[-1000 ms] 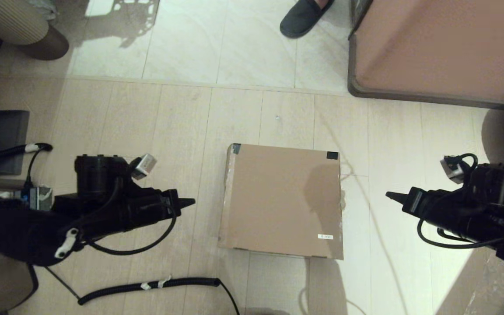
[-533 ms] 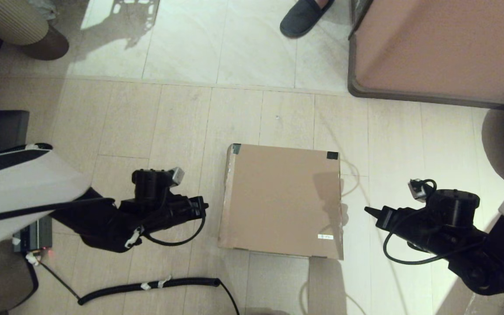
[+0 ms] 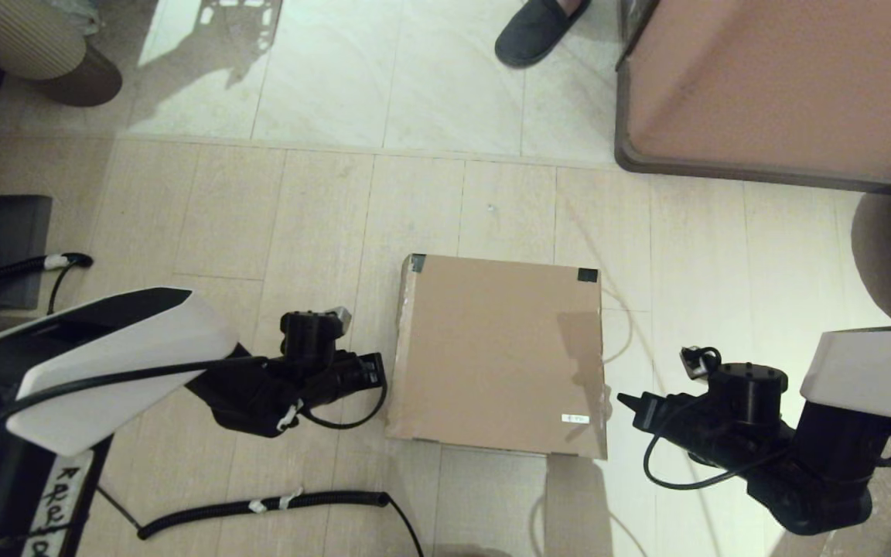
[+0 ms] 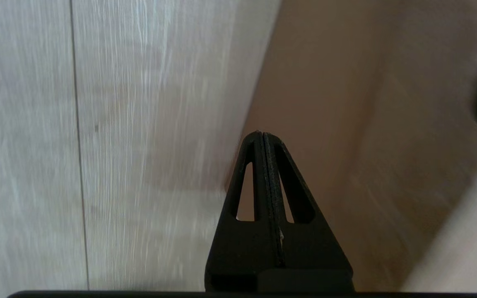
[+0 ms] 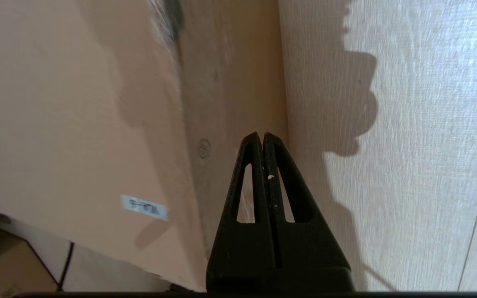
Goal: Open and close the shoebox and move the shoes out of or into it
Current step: Open the shoe box
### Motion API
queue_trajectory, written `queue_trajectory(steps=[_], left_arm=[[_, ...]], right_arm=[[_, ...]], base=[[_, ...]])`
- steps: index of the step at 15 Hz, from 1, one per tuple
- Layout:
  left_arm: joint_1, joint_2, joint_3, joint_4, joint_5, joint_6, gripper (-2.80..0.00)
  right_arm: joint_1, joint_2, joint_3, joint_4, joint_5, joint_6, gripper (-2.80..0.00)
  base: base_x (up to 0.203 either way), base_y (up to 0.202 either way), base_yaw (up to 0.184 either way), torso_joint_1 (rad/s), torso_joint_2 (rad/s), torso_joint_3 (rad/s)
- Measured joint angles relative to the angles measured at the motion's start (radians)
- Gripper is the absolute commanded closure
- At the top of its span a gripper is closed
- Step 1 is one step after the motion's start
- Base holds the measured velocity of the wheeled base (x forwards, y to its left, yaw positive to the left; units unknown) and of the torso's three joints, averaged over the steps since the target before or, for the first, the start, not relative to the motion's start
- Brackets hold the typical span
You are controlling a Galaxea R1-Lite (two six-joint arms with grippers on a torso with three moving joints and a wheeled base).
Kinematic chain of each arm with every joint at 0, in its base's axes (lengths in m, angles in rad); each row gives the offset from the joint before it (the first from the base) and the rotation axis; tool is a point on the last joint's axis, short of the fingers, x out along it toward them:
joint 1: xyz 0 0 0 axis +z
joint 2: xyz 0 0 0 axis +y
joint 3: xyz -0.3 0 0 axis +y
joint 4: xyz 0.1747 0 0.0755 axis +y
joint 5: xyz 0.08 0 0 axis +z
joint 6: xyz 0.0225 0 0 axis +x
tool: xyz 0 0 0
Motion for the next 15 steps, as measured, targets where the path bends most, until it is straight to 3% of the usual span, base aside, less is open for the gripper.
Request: queue_trajectory(steps=[15], left_arm=[[-0.018, 0.044, -0.037, 0.008, 0.003, -0.003, 0.0]], right_arm=[[0.073, 0.139, -0.055, -0.022, -0.053, 0.009, 0.0]], base=[[0.0, 0.0, 0.0, 0.0, 0.0, 0.0]])
